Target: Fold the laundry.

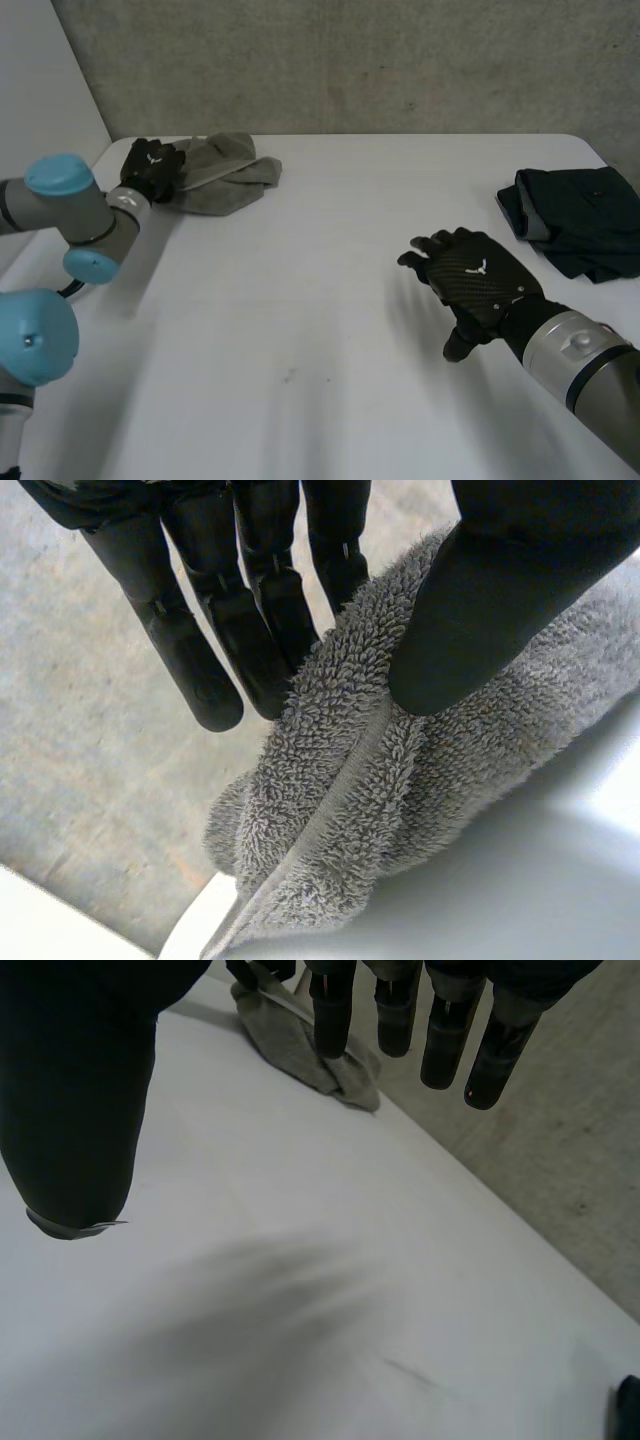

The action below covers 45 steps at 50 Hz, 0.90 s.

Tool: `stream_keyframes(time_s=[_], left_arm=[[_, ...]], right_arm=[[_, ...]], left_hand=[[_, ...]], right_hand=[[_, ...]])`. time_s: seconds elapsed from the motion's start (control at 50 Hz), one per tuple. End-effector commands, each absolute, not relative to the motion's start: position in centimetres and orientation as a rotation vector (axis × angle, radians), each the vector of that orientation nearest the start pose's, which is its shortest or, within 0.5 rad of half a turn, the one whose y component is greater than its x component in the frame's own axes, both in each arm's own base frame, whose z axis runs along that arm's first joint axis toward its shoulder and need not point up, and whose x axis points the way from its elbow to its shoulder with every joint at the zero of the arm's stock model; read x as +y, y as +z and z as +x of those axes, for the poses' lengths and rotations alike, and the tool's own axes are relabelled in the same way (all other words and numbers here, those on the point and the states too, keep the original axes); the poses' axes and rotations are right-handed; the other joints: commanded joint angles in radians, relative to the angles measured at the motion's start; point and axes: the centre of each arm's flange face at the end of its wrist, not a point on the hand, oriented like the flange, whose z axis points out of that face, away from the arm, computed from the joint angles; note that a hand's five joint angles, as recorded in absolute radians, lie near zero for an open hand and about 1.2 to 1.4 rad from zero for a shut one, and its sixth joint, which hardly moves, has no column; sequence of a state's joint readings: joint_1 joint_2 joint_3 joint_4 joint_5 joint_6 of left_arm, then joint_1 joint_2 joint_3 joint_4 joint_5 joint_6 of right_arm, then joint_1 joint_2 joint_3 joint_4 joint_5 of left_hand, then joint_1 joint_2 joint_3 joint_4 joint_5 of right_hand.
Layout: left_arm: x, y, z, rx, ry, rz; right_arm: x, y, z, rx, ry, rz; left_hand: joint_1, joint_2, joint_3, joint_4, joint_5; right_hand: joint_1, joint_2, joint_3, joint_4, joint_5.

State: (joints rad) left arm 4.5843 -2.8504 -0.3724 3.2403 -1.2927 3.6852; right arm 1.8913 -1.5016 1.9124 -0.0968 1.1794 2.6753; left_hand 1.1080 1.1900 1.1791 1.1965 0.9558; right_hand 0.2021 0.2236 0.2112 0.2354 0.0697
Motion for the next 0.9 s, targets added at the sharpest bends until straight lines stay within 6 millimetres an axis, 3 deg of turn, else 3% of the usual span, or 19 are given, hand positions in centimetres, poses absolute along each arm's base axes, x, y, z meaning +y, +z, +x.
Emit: stream_keyframes(time_s=[0.02, 0.04, 0.06, 0.12, 0.14, 0.18, 0.2, 0.3, 0.38, 0.5, 0.62, 0.7, 0.78, 0.9], left_arm=[[-44.1, 19.6, -25.2, 2.055, -2.277, 1.022], [-42.9, 20.4, -25.5, 2.083, -2.299, 1.026], [-40.3, 21.7, -26.2, 2.153, -2.344, 1.038], [-36.1, 22.8, -27.3, 2.266, -2.389, 1.093], [-33.2, 23.6, -27.8, 2.321, -2.415, 1.149], [-30.1, 24.4, -28.2, 2.356, -2.435, 1.224], [-27.1, 25.0, -28.6, 2.355, -2.451, 1.32], [-21.0, 25.3, -28.4, 2.289, -2.488, 1.489], [-19.2, 25.6, -27.7, 2.218, -2.523, 1.482], [-17.9, 25.7, -26.6, 2.235, -2.48, 1.396], [-17.7, 25.7, -26.0, 2.265, -2.441, 1.313], [-17.9, 25.4, -25.9, 2.284, -2.418, 1.284], [-17.8, 25.1, -26.0, 2.298, -2.404, 1.282], [-18.1, 24.4, -26.0, 2.329, -2.364, 1.255]], right_arm=[[-21.1, 21.6, 23.5, 2.021, -1.804, -1.162], [-21.2, 21.7, 23.4, 2.021, -1.814, -1.158], [-21.4, 21.8, 23.2, 2.021, -1.824, -1.153], [-21.9, 22.3, 22.8, 2.026, -1.854, -1.132], [-22.1, 22.4, 22.7, 2.029, -1.864, -1.126], [-22.6, 22.7, 22.4, 2.037, -1.883, -1.109], [-22.7, 22.8, 22.3, 2.038, -1.889, -1.107], [-23.4, 23.4, 22.2, 2.032, -1.917, -1.093], [-23.8, 23.6, 22.7, 2.005, -1.918, -1.105], [-25.9, 23.0, 24.3, 2.021, -1.818, -1.066], [-24.5, 21.3, 28.4, 2.087, -1.398, -0.963], [-23.1, 19.7, 30.0, 2.121, -1.201, -0.886], [-22.6, 19.0, 30.7, 2.117, -1.15, -0.844], [-23.8, 16.8, 32.0, 2.114, -1.173, -0.788]], left_hand=[[0.288, 0.206, 0.217, 0.2, 0.266], [0.288, 0.206, 0.217, 0.2, 0.266], [0.288, 0.206, 0.217, 0.2, 0.266], [0.288, 0.206, 0.217, 0.2, 0.266], [0.288, 0.206, 0.217, 0.2, 0.266], [0.288, 0.206, 0.217, 0.2, 0.266], [0.288, 0.206, 0.217, 0.2, 0.266], [0.288, 0.206, 0.217, 0.2, 0.266], [0.288, 0.206, 0.217, 0.2, 0.266], [0.288, 0.206, 0.217, 0.2, 0.266], [0.288, 0.206, 0.217, 0.2, 0.266], [0.288, 0.206, 0.217, 0.2, 0.266], [0.288, 0.206, 0.217, 0.2, 0.266], [0.288, 0.206, 0.217, 0.2, 0.266]], right_hand=[[-0.028, -0.049, -0.037, -0.061, -0.07], [-0.028, -0.049, -0.037, -0.061, -0.07], [-0.028, -0.049, -0.037, -0.061, -0.07], [-0.028, -0.049, -0.037, -0.061, -0.07], [-0.028, -0.049, -0.037, -0.061, -0.07], [-0.028, -0.049, -0.037, -0.061, -0.07], [-0.028, -0.049, -0.037, -0.061, -0.07], [-0.028, -0.049, -0.037, -0.061, -0.07], [-0.028, -0.049, -0.037, -0.061, -0.07], [-0.028, -0.049, -0.037, -0.061, -0.07], [-0.028, -0.049, -0.037, -0.061, -0.07], [-0.028, -0.049, -0.037, -0.061, -0.07], [-0.028, -0.049, -0.037, -0.061, -0.07], [-0.028, -0.049, -0.037, -0.061, -0.07]])
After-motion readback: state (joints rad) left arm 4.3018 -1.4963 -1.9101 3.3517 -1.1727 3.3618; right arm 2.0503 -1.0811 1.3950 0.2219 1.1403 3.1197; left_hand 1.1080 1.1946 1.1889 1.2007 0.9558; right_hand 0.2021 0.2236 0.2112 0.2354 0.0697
